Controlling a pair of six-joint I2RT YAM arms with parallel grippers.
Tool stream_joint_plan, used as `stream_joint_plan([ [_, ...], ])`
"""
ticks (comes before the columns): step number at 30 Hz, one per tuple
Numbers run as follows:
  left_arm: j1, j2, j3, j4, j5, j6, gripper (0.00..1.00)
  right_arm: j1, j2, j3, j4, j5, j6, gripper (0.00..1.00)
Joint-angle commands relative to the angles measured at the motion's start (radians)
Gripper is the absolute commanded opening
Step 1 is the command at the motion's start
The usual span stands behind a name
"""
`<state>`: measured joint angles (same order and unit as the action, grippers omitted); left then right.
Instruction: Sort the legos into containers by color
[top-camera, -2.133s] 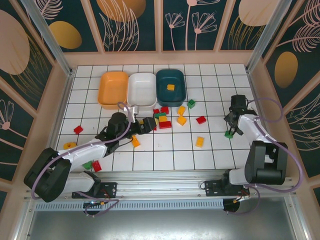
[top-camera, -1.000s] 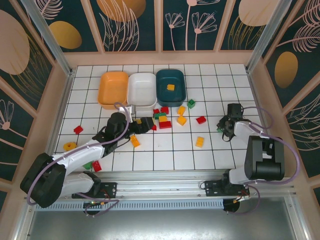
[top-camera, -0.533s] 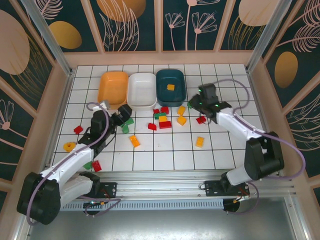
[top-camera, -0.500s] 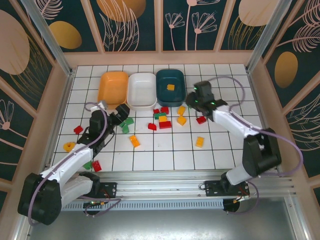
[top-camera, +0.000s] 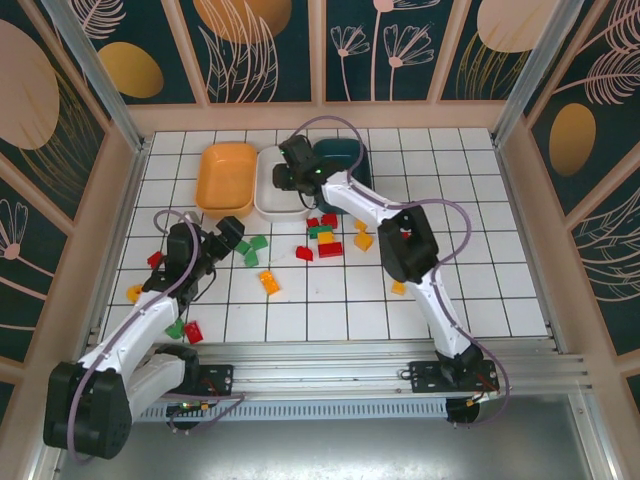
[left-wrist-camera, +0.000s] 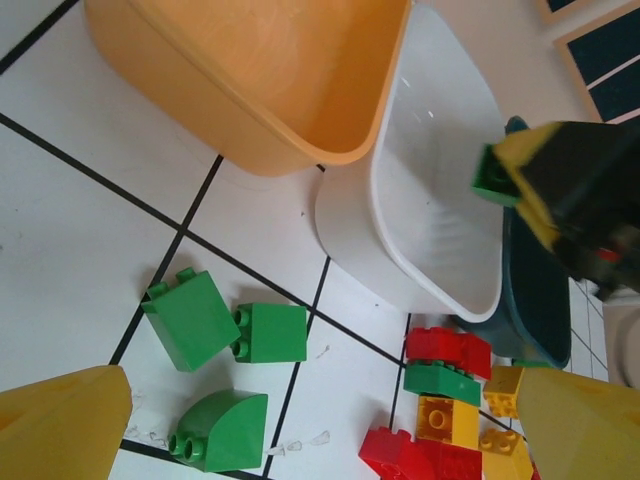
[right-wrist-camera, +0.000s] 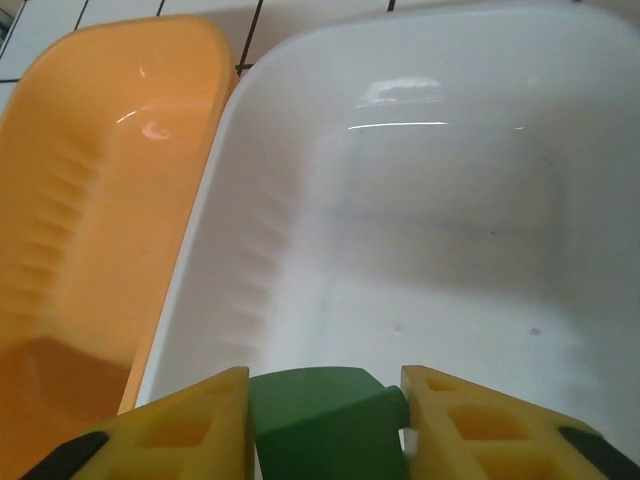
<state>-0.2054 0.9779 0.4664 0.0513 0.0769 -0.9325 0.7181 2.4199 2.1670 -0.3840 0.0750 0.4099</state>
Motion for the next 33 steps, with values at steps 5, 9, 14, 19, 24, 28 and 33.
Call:
stream_joint_plan([
  [5,0.005,-0.037,0.005,-0.097,-0.073,0.017,0.99,-0.002,0.12,0.302,-0.224,0.023,-0.059,0.53],
  [9,0.006,-0.043,0.016,-0.122,-0.105,-0.014,0.98,0.0,0.056,0.251,-0.209,0.041,-0.073,0.54],
  [14,0.005,-0.041,0.05,-0.202,-0.185,-0.076,0.99,0.0,-0.143,-0.003,-0.09,0.062,-0.08,0.54],
  [19,0.005,-0.03,0.112,-0.372,-0.331,-0.229,0.99,0.0,-0.387,-0.371,0.096,0.05,-0.066,0.54],
  [24,0.005,-0.006,0.201,-0.528,-0.454,-0.337,0.99,-0.014,-0.521,-0.563,0.127,0.058,-0.069,0.54],
  [28,0.007,0.032,0.249,-0.577,-0.582,-0.363,0.98,-0.029,-0.597,-0.669,0.135,0.053,-0.056,0.54],
  [33,0.033,0.177,0.34,-0.744,-0.723,-0.567,0.98,-0.034,-0.643,-0.767,0.136,0.049,-0.059,0.54],
])
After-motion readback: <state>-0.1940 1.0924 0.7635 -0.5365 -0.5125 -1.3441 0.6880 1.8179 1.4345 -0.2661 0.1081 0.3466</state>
